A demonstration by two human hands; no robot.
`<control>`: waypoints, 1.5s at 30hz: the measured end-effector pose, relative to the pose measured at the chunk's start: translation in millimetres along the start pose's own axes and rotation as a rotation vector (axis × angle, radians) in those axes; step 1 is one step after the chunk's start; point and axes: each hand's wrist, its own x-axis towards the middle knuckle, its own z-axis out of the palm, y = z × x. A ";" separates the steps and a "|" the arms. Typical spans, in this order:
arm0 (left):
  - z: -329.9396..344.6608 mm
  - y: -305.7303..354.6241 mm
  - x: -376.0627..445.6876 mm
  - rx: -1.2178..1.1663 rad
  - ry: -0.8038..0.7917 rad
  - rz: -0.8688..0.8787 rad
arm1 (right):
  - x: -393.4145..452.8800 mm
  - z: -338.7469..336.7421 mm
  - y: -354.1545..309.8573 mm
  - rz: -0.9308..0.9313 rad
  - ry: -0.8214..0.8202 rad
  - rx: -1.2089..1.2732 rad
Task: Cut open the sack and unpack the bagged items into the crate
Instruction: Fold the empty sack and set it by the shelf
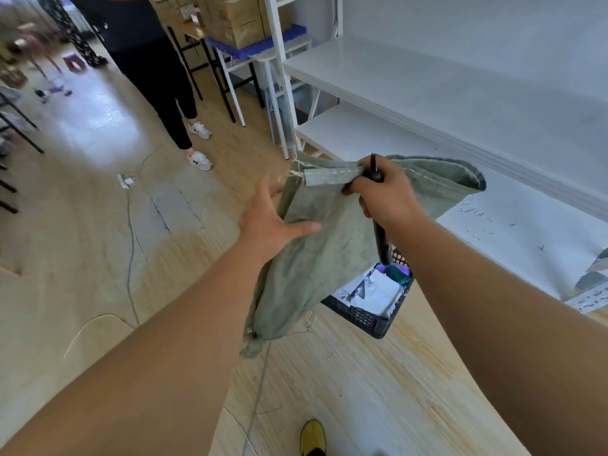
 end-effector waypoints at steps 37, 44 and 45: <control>74.4 -45.8 -30.3 -0.340 -0.378 -0.315 | 4.0 12.1 18.5 0.130 -0.116 -0.227; 40.8 -40.9 -12.1 -0.955 -0.175 -0.527 | -13.7 -32.9 74.9 0.386 0.301 -0.430; 34.7 -41.2 -10.6 -0.983 -0.191 -0.527 | -19.5 -35.4 85.0 0.451 0.249 -0.397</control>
